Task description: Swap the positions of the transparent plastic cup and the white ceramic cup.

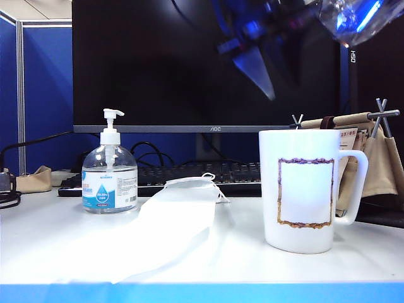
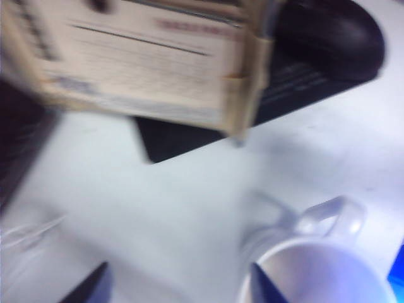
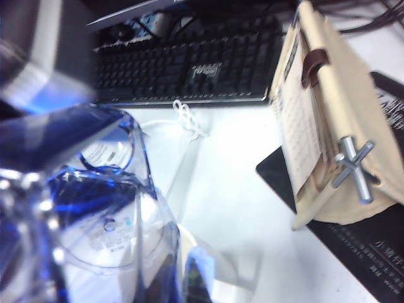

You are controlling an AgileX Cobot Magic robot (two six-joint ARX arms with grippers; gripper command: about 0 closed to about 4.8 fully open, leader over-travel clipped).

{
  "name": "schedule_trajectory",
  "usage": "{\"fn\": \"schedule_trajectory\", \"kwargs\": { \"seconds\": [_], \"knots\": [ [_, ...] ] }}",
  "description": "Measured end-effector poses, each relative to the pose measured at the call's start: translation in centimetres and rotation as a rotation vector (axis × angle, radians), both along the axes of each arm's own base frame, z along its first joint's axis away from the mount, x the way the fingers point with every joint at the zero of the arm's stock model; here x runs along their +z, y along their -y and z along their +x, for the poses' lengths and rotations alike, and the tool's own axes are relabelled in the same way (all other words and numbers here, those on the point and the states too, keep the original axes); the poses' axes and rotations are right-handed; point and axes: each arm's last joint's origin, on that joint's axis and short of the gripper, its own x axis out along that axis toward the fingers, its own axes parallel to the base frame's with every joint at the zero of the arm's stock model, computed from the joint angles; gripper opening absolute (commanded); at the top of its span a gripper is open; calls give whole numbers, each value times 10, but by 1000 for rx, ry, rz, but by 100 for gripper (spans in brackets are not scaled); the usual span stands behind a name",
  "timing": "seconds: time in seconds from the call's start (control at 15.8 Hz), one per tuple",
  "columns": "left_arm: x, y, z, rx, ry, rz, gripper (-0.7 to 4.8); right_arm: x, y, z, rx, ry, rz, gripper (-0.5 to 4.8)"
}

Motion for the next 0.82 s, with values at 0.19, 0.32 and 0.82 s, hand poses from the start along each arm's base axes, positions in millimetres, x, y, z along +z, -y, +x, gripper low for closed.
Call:
{"fn": "schedule_trajectory", "kwargs": {
  "seconds": [0.19, 0.32, 0.82],
  "knots": [
    [37, -11, -6, 64, 110, 50, 46, 0, 0, 0, 8, -3, 4, -8],
    [60, -31, -7, 156, 238, 127, 46, 0, -1, 0, 21, -3, 11, -8],
    [194, -245, -42, 752, 485, -98, 42, 15, -15, 15, 192, 29, 129, -9]
  ]
}}
